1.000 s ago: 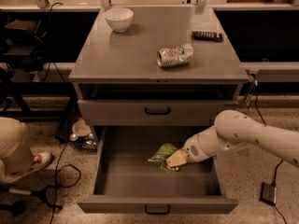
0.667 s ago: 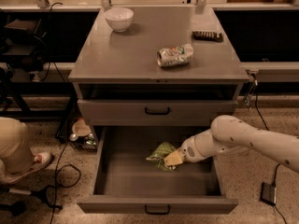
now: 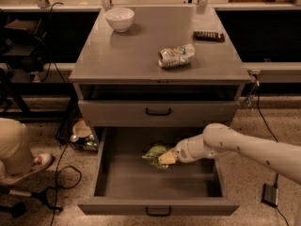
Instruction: Place green jalapeno chip bag into middle drawer
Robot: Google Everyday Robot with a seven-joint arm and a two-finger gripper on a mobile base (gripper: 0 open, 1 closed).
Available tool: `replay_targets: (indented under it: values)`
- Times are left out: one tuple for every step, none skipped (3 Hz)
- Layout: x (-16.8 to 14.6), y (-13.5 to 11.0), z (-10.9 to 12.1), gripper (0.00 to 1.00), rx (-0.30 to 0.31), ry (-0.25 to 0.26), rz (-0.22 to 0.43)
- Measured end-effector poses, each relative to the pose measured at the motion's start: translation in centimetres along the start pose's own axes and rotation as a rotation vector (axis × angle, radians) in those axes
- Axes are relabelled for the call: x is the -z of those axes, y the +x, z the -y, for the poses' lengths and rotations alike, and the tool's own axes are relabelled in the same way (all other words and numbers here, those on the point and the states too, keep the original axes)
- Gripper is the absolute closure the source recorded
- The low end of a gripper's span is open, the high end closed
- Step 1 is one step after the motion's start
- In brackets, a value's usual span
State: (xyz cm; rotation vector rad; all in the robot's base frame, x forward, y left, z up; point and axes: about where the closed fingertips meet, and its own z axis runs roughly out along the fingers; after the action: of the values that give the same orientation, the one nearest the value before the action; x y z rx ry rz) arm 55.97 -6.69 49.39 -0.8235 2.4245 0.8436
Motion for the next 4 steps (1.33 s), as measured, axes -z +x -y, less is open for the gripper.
replay_targets:
  values:
    - [-3.7,0.1,0.9,0.86,0.011,-0.014,-0.001]
    - [-6.8,0.5,1.6,0.63,-0.005,-0.03,-0.005]
    - [-8.4,1.2,2.3,0.41,-0.033,-0.033,-0.009]
    - [-8.1,1.7,3.1,0.08,-0.068,-0.024,0.015]
